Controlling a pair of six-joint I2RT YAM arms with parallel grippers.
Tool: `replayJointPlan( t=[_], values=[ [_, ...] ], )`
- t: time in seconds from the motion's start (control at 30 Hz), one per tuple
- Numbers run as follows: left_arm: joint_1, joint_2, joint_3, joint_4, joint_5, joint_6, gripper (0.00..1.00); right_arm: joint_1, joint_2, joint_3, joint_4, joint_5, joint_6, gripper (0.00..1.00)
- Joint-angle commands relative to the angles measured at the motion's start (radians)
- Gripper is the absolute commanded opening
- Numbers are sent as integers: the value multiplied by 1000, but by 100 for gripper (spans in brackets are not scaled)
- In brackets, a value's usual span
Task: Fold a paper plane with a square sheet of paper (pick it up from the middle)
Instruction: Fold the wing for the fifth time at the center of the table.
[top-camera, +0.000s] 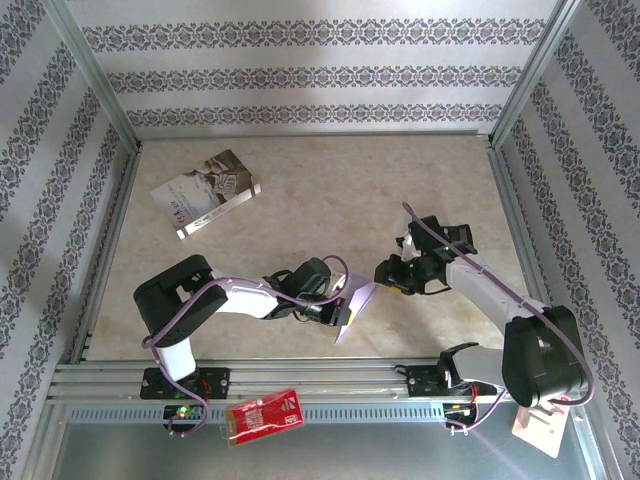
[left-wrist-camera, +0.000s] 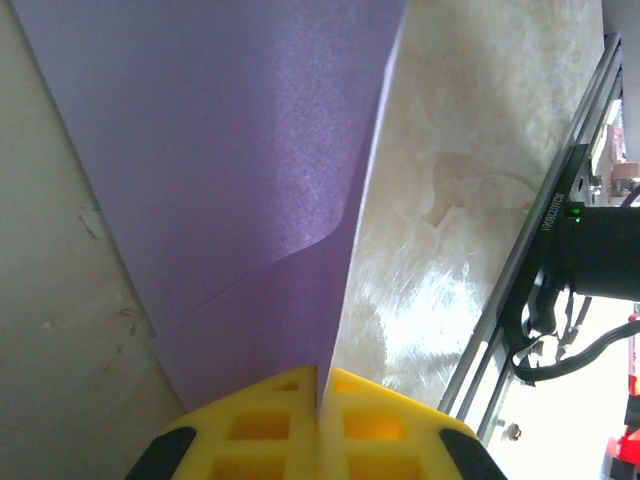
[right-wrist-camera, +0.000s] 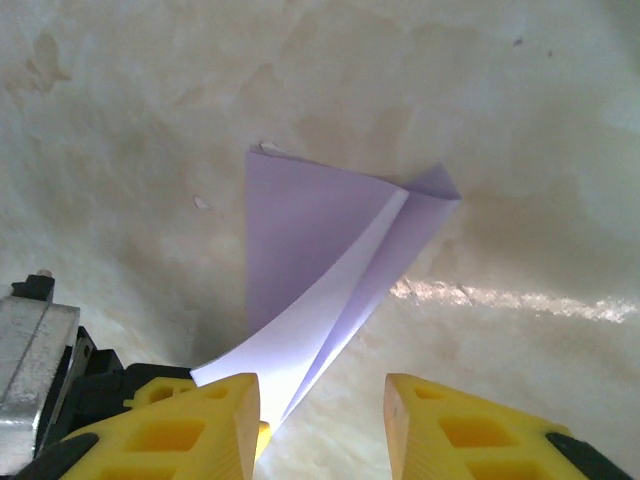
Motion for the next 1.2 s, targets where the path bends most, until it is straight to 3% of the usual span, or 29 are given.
replayJointPlan(
  t=[0.0,0.3,0.8,1.17],
  values=[
    [16,18,-15,76,45,-30,0,9,-26,-24,4,31,-21,37],
    [35,43,-25,93,61,-65,0,8,12,-44,13,84,-6,36],
    [63,48,-35,128,96,-130,0,20,17,-38,27,48,-30,36],
    [91,-2,-130,225,21,-258,0,86,112,-7,129,-2,10,35]
  ],
)
